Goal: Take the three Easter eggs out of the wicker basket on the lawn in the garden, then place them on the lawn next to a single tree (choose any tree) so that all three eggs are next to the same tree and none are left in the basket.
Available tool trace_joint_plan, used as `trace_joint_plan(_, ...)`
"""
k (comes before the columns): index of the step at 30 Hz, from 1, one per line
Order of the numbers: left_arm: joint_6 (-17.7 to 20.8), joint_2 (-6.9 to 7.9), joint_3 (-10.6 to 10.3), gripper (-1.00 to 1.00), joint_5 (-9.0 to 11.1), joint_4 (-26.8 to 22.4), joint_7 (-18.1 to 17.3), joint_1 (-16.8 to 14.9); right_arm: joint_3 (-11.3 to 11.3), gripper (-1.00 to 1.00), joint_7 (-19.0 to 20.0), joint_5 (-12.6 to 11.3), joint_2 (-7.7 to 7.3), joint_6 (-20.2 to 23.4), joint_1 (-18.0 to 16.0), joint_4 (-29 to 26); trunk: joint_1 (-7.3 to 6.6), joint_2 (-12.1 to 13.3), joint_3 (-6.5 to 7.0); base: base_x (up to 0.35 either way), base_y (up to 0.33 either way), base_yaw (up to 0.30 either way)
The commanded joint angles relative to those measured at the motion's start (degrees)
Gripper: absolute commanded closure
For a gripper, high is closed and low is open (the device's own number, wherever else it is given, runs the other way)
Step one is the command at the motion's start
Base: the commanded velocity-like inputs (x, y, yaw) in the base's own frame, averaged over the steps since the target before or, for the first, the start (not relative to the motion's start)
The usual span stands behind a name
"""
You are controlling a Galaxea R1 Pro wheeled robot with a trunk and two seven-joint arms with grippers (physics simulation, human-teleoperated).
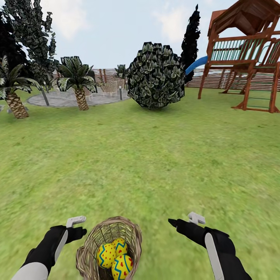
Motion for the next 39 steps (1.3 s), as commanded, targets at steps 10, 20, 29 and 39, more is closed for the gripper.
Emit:
trace_joint_plan(10, -2.8, -0.29, 0.4, -1.0, -0.6, 0.2, -0.1, -0.2, 0.0, -1.0, 0.6, -0.1, -0.07, 0.4, 0.0, -0.5, 2.2, -4.1, -1.86, 0.0, 0.0, 0.0)
trace_joint_plan(20, -3.2, -0.55, 0.3, -1.0, -0.6, 0.4, -0.1, -0.2, 0.0, -1.0, 0.5, -0.2, 0.18, 0.4, 0.0, -0.4, 4.4, -8.1, -3.65, 0.0, 0.0, 0.0)
trace_joint_plan(29, -3.2, -0.69, 0.2, -1.0, -0.6, 0.4, -0.1, -0.2, 0.0, -1.0, 0.6, -0.2, 0.15, -2.2, 0.0, -0.4, 6.37, -11.7, -5.27, 0.0, 0.0, 0.0)
trace_joint_plan(39, -3.2, -0.69, 0.2, -1.0, -0.6, 0.6, -0.1, -0.2, 0.0, -1.0, 0.5, -0.1, 0.12, -2.7, 0.0, -0.4, 8.57, -15.7, -7.06, 0.0, 0.0, 0.0)
